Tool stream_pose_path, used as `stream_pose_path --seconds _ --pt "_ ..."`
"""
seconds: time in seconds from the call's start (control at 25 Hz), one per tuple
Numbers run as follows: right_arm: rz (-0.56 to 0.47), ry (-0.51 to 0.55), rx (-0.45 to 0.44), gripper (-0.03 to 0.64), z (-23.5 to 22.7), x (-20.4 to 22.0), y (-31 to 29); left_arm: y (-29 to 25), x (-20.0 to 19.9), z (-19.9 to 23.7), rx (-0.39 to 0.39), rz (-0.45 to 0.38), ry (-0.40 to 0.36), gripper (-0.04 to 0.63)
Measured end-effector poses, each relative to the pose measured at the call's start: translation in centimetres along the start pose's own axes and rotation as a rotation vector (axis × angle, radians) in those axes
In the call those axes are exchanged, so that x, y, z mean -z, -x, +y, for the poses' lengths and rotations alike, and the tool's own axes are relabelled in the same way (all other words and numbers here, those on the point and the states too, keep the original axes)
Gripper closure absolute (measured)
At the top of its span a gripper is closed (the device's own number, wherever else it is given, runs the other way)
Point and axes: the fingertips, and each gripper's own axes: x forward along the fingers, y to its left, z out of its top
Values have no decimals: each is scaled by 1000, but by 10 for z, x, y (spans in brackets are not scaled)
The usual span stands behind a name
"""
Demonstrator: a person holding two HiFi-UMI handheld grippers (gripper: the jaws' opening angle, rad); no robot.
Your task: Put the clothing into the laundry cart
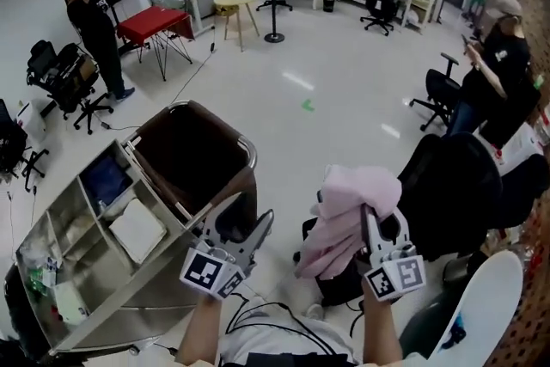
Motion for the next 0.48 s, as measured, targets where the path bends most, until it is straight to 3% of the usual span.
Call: stream_pose_path --seconds 0.28,0.48 --pt "-35 109 -318 495 75 -34 -124 59 -25 46 -180 -21 -49 350" --pt "-186 169 -512 495 150 -117 -209 107 -40 67 -299 -35 -91 350"
